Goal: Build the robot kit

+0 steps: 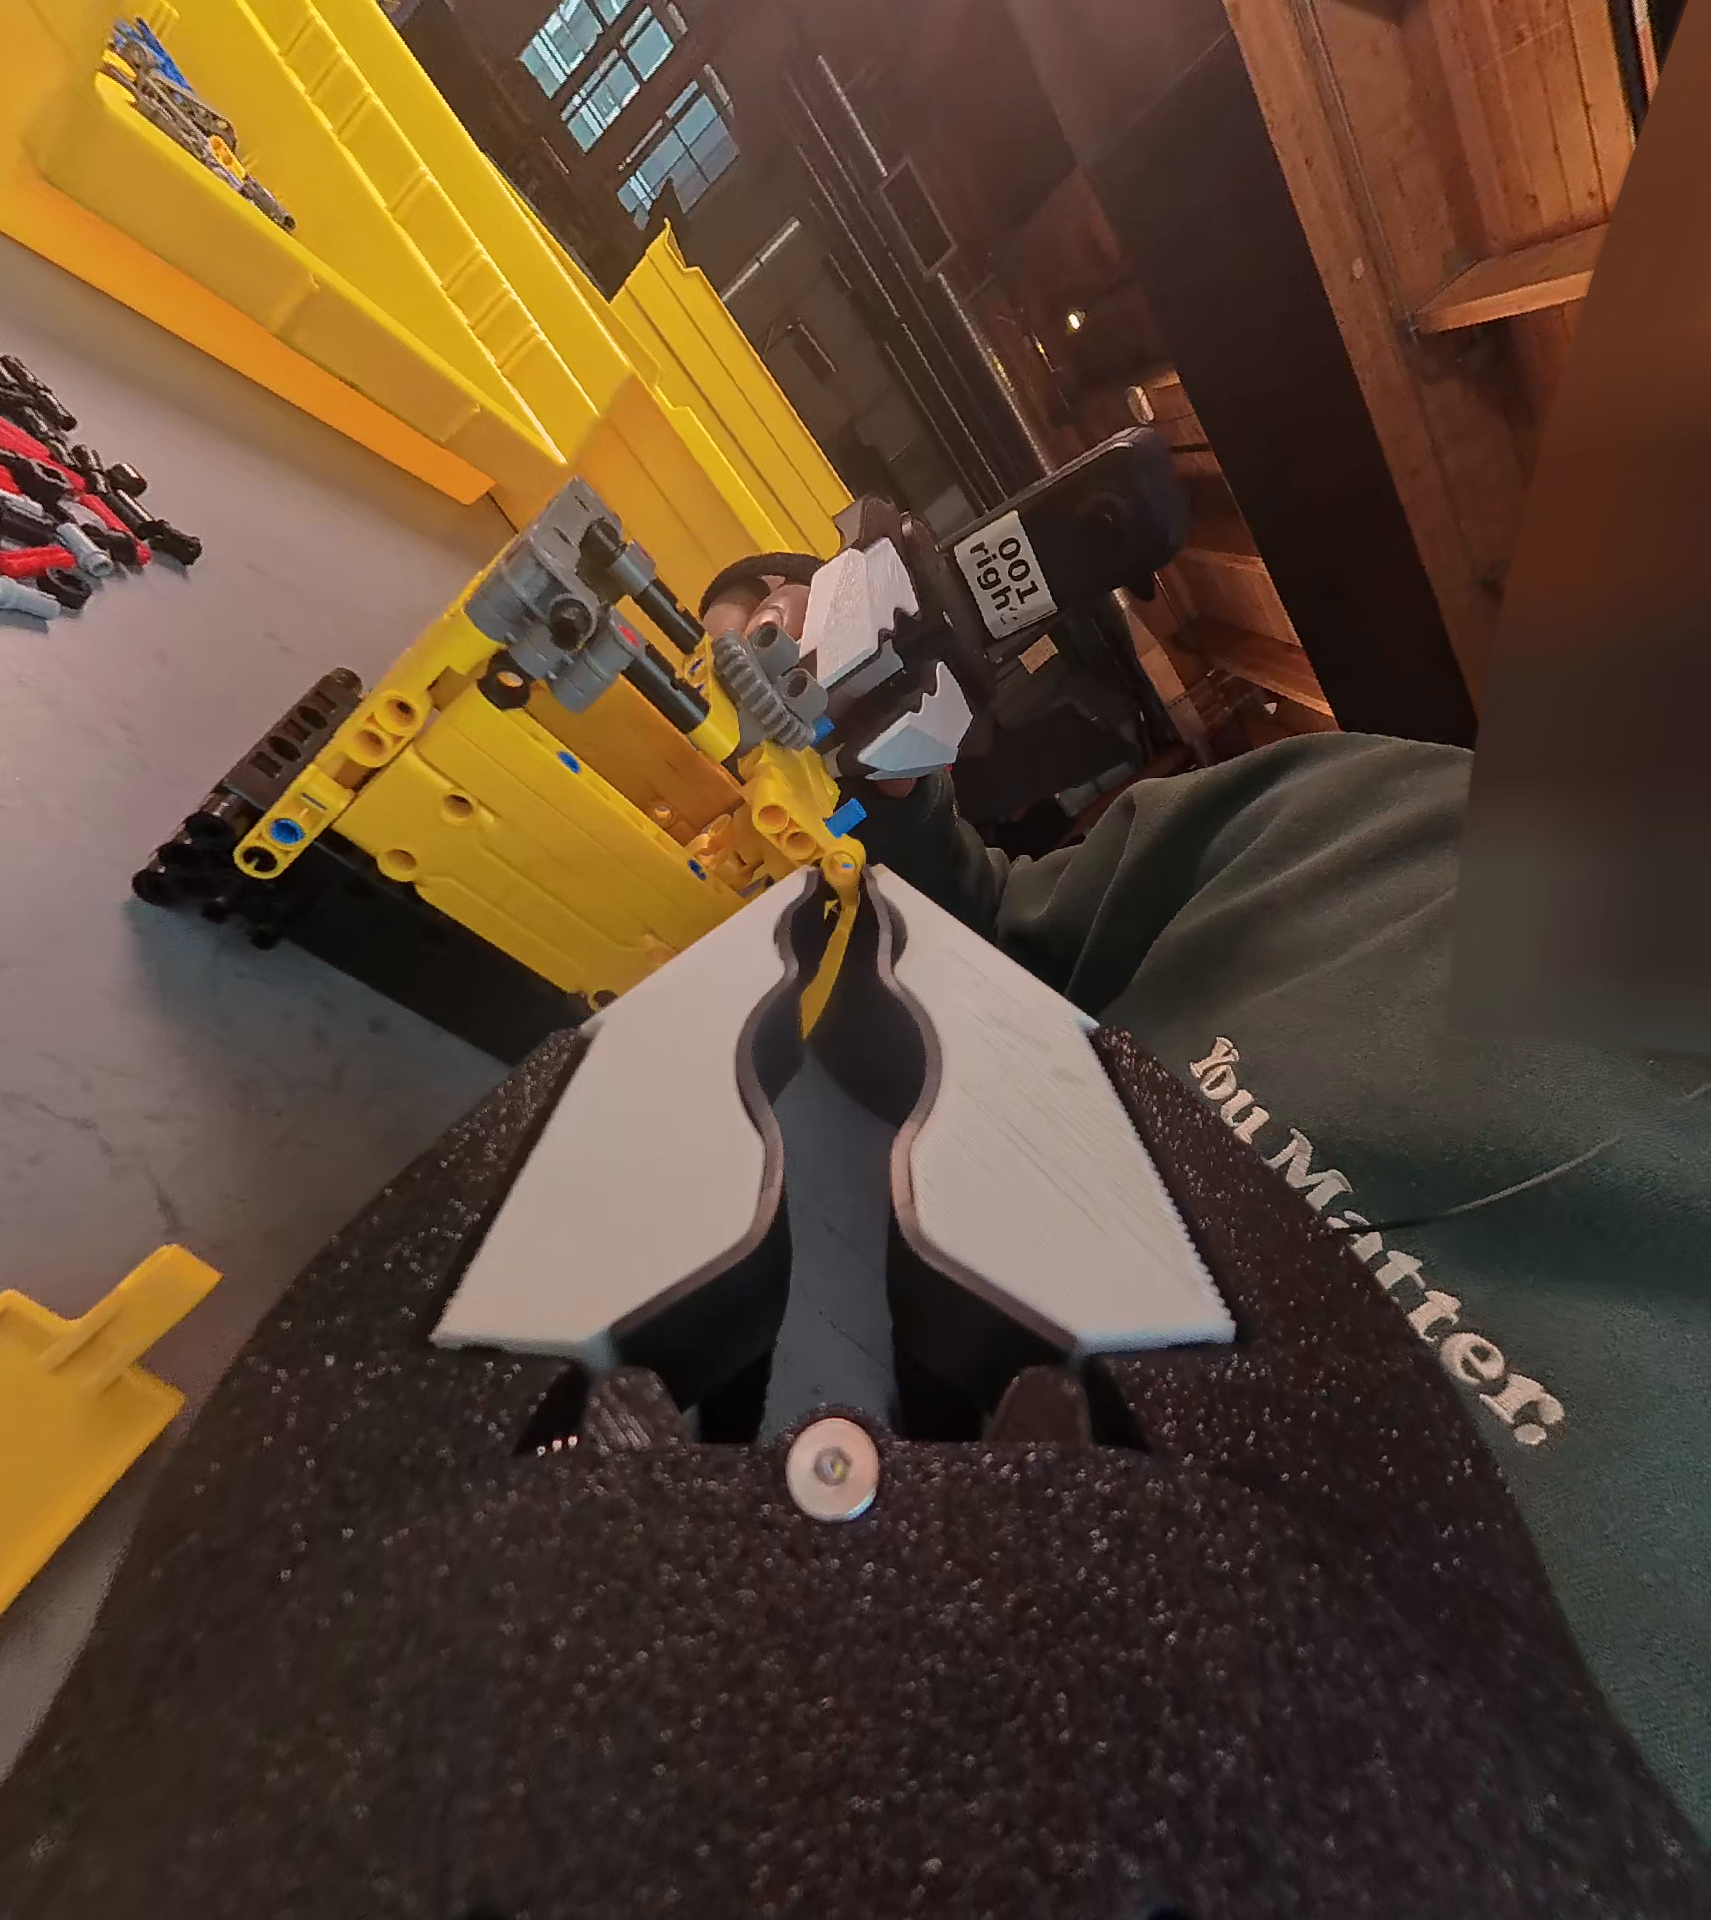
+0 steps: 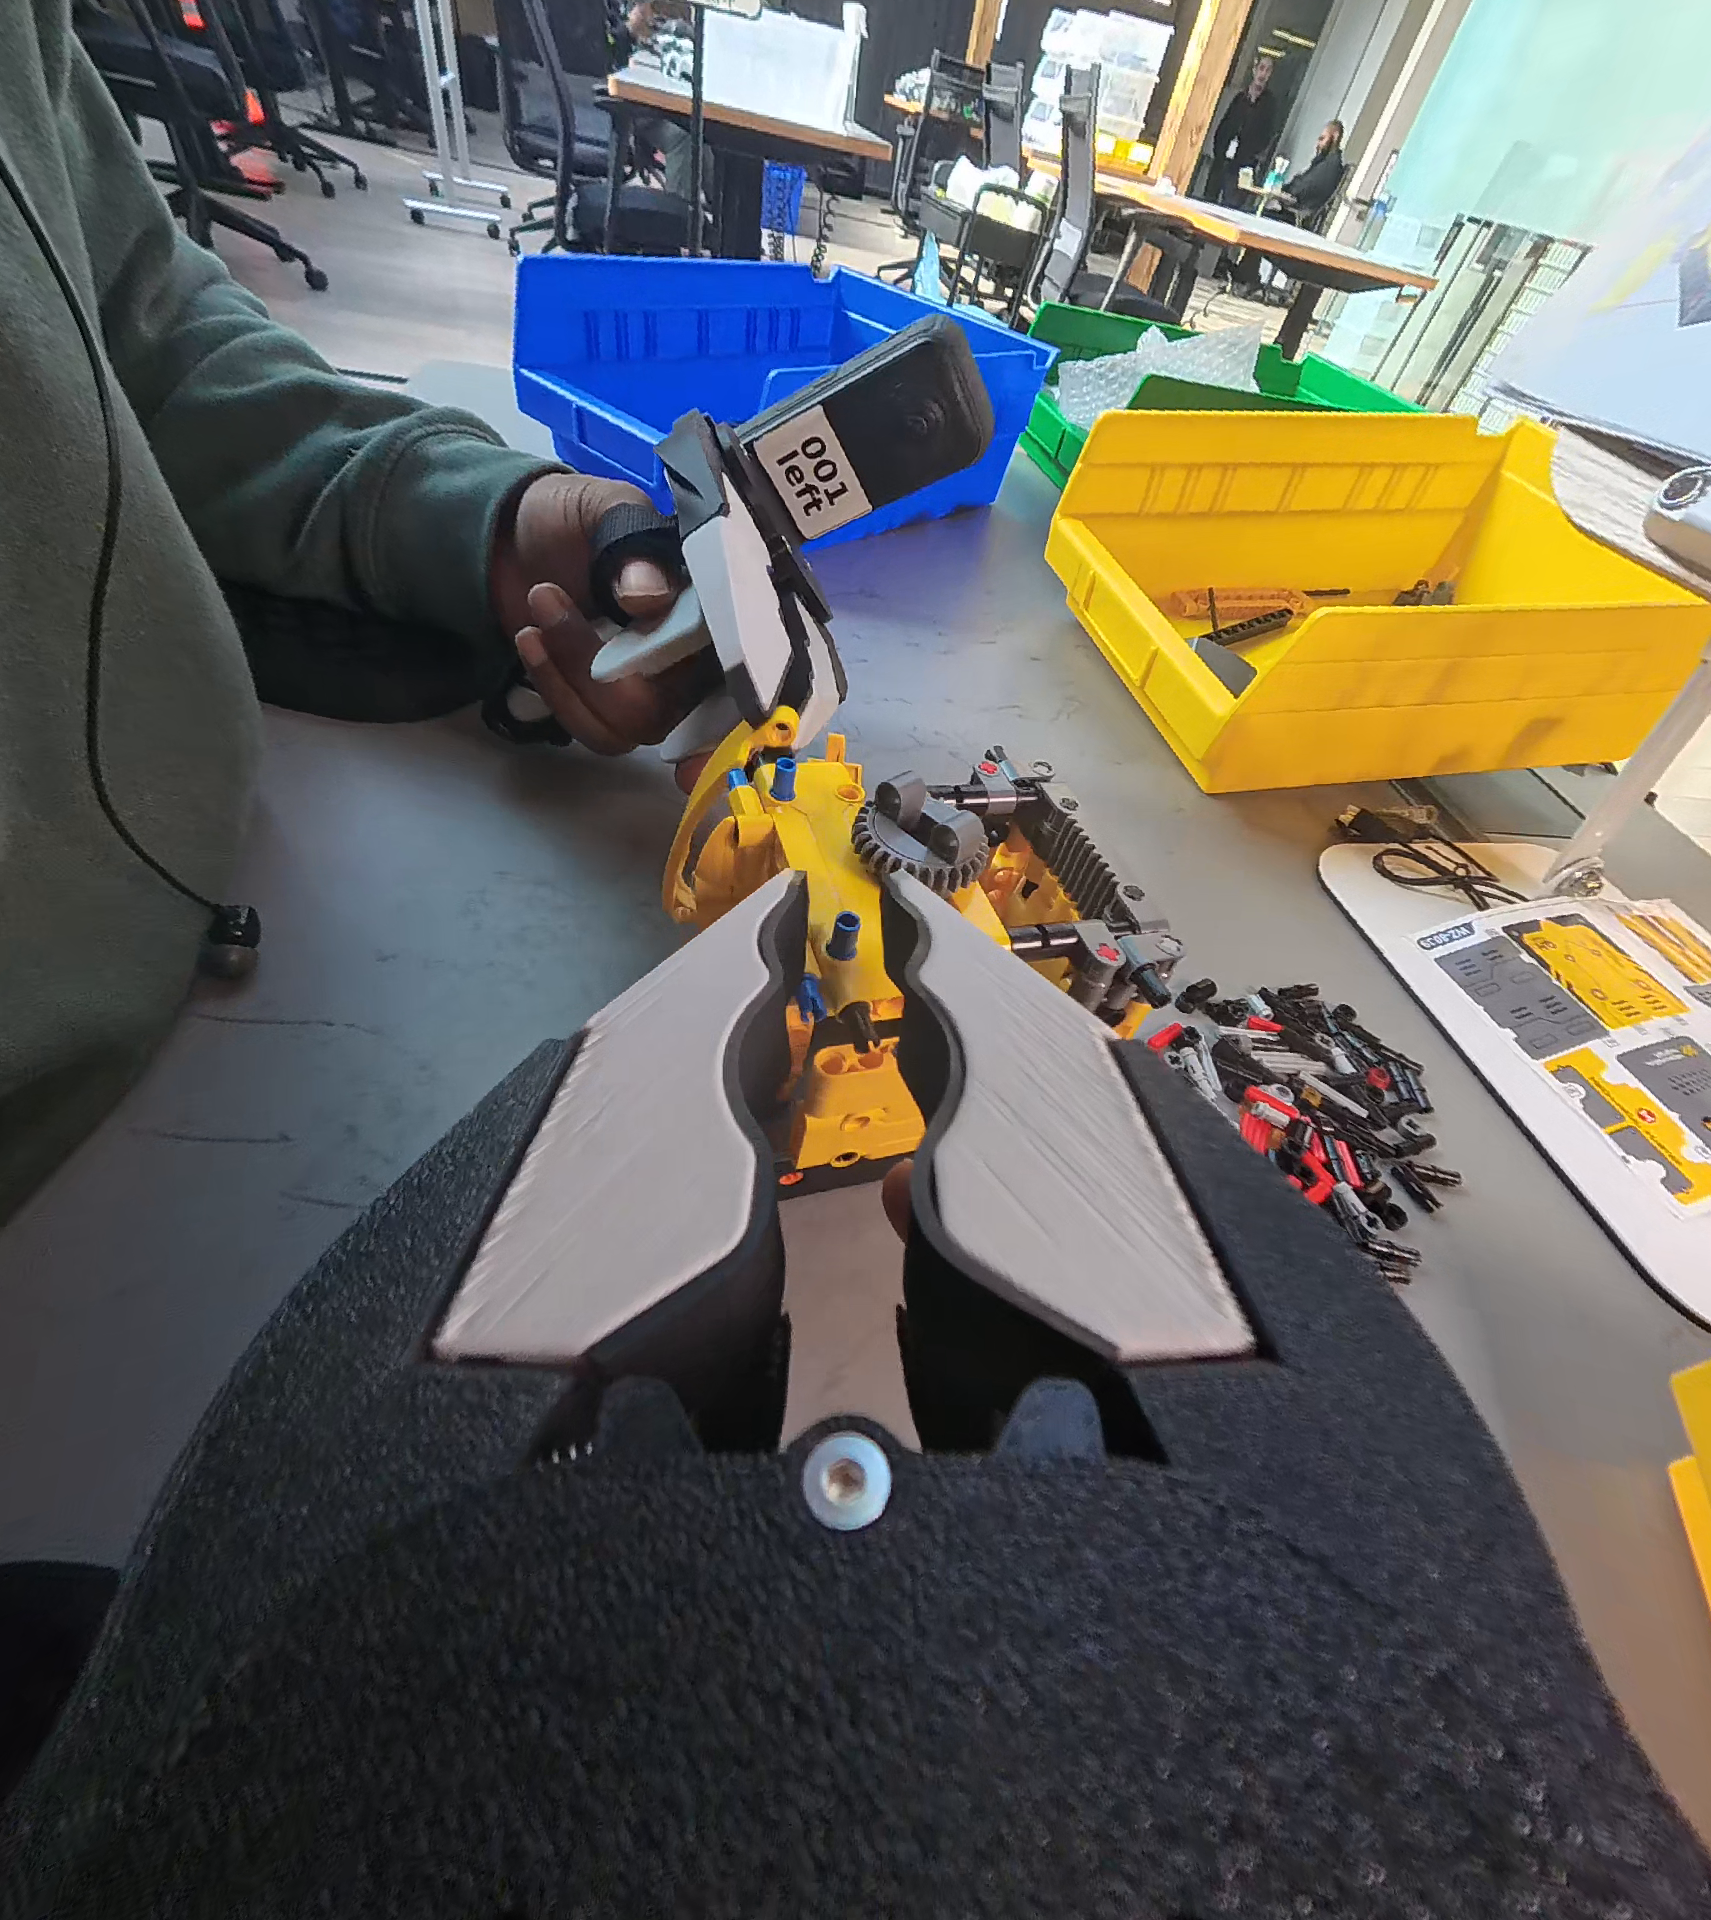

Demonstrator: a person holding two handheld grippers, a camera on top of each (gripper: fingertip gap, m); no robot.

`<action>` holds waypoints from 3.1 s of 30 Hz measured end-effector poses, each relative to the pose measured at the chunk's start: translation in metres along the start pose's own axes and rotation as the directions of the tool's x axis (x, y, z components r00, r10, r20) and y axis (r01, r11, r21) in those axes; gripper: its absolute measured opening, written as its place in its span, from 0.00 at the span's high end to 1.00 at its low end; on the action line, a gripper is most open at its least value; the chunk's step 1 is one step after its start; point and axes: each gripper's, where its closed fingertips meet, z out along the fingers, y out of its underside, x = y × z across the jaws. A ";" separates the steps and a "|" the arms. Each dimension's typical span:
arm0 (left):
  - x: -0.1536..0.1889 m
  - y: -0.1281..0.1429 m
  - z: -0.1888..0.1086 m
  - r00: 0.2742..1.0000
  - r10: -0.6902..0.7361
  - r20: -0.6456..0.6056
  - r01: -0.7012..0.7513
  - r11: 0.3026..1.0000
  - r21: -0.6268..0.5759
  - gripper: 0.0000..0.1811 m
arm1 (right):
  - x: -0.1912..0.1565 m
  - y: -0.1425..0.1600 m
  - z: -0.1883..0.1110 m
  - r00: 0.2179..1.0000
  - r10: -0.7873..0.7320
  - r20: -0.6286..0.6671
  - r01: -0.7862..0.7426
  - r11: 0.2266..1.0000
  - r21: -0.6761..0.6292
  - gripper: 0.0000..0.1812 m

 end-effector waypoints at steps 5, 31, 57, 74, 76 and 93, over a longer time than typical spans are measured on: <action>0.001 0.000 0.001 1.000 0.008 -0.001 -0.008 1.000 -0.002 0.97 | 0.000 0.000 -0.001 1.000 -0.003 -0.001 0.003 1.000 -0.004 0.92; 0.017 -0.018 -0.007 0.995 0.073 -0.062 -0.067 0.993 0.099 0.97 | 0.002 0.004 0.003 1.000 -0.011 -0.026 0.011 0.999 -0.036 0.95; 0.003 0.004 0.005 1.000 -0.008 0.012 0.008 1.000 -0.016 0.97 | -0.020 -0.003 0.022 0.971 -0.230 -0.073 0.221 0.969 -0.115 0.93; 0.002 0.006 0.012 0.993 0.068 0.093 -0.069 0.998 0.012 0.97 | -0.019 0.001 0.026 0.962 -0.253 -0.105 0.232 0.956 -0.177 0.93; 0.002 0.006 0.012 0.993 0.067 0.097 -0.069 0.997 0.019 0.97 | -0.017 0.000 0.021 0.968 -0.232 -0.095 0.214 0.962 -0.172 0.95; -0.004 0.007 0.012 0.990 0.054 0.132 -0.060 0.997 0.045 0.97 | -0.009 0.003 0.022 0.788 -0.615 0.027 0.585 0.735 -0.343 0.94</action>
